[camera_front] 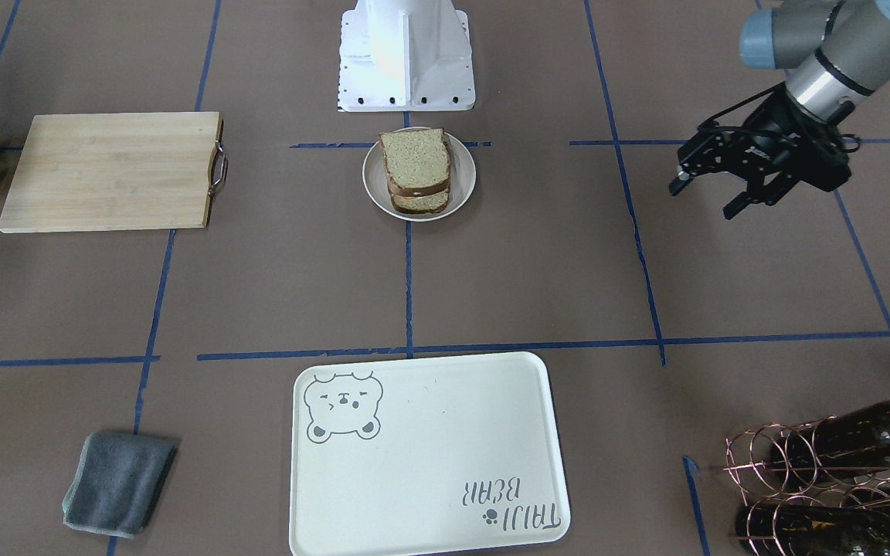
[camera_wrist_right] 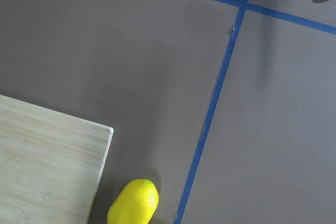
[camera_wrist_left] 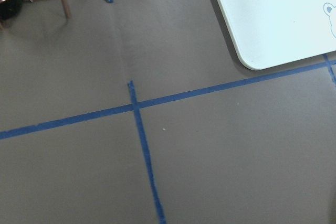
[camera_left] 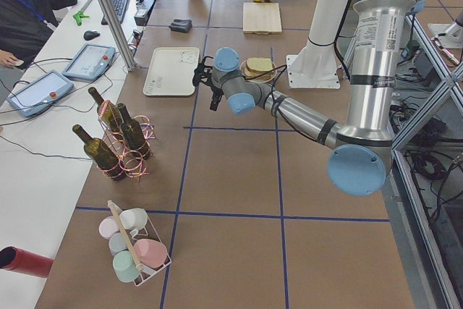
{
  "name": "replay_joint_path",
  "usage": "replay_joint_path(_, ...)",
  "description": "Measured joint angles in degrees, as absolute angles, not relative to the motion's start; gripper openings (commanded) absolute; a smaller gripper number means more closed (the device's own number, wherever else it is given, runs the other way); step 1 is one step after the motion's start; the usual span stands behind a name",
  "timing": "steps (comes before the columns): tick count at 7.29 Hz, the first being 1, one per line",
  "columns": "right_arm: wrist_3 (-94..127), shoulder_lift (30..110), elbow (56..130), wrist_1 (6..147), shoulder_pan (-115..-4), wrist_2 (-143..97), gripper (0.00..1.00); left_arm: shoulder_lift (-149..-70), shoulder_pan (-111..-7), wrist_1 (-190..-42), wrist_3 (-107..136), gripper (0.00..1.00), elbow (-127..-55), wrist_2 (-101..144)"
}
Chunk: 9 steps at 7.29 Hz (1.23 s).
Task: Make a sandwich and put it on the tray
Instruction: 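Reach the left gripper to the plate rim and grasp it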
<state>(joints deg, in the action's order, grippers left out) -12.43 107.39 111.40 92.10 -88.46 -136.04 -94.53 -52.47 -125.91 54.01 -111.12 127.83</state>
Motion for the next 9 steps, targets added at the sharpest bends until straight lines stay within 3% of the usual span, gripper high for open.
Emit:
replay_joint_path(6,-12.51,105.60,109.37,96.05,-91.46,-136.63,1.00,-105.71,-27.94,-125.91,82.50,0.99,-107.65,106.70)
replay_joint_path(7,-12.46,105.63,109.30,96.01,-91.48,-136.65,1.00,-106.81,-25.10,-125.88,83.98,0.91,-106.21,104.08)
replay_joint_path(9,-12.42,105.64,109.30,95.98,-91.49,-136.67,1.00,-107.49,-21.51,-125.86,84.82,0.55,-104.33,102.01)
